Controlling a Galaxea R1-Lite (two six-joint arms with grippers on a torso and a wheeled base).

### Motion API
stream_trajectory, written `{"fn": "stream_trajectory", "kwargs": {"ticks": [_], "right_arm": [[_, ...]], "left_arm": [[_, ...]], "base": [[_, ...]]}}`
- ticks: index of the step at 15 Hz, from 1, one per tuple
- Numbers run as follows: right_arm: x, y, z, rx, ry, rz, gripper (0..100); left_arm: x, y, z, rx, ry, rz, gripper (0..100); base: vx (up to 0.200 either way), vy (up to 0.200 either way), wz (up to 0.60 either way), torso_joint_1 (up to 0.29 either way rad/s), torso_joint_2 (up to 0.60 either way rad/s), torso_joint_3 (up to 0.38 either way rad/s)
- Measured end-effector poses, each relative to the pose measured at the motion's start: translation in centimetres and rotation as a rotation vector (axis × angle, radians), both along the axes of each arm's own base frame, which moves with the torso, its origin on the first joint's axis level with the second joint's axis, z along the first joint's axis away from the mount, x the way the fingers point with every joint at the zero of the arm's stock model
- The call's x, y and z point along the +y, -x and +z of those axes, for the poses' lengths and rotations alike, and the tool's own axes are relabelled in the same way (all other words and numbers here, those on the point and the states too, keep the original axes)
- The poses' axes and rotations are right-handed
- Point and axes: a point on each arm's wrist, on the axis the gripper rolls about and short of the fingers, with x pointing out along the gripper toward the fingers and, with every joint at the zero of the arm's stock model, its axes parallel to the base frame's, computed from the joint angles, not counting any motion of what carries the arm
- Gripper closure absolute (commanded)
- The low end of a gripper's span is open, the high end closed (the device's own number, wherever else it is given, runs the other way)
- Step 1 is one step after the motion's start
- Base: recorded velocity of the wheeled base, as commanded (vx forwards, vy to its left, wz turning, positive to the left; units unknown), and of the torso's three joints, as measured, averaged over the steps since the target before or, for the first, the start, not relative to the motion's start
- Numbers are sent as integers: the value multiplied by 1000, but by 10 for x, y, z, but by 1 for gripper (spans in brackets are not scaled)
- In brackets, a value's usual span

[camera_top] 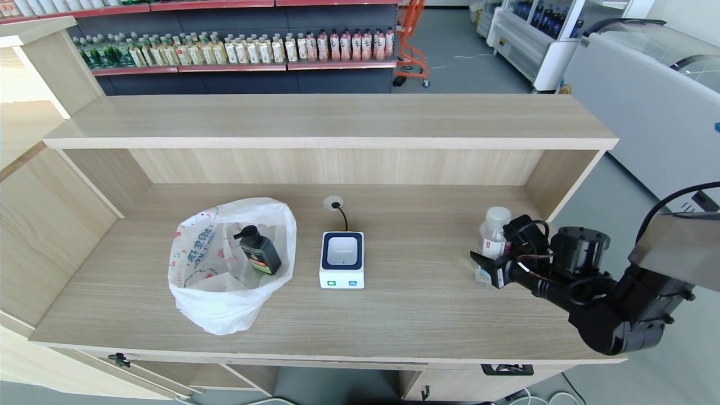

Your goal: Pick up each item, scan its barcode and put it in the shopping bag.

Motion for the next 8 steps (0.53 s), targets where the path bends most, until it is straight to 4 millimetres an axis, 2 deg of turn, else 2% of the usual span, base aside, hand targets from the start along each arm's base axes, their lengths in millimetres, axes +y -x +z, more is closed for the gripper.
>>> {"fn": "stream_trajectory", "kwargs": {"ticks": [3, 8], "right_arm": [[0, 1, 7, -15, -13, 3, 100], [0, 14, 55, -31, -209, 92, 100]], "left_arm": [[0, 0, 0, 0, 0, 0, 0], [0, 0, 0, 0, 0, 0, 0]], "base": [[0, 0, 0, 0, 0, 0], [0, 0, 0, 0, 0, 0]]}}
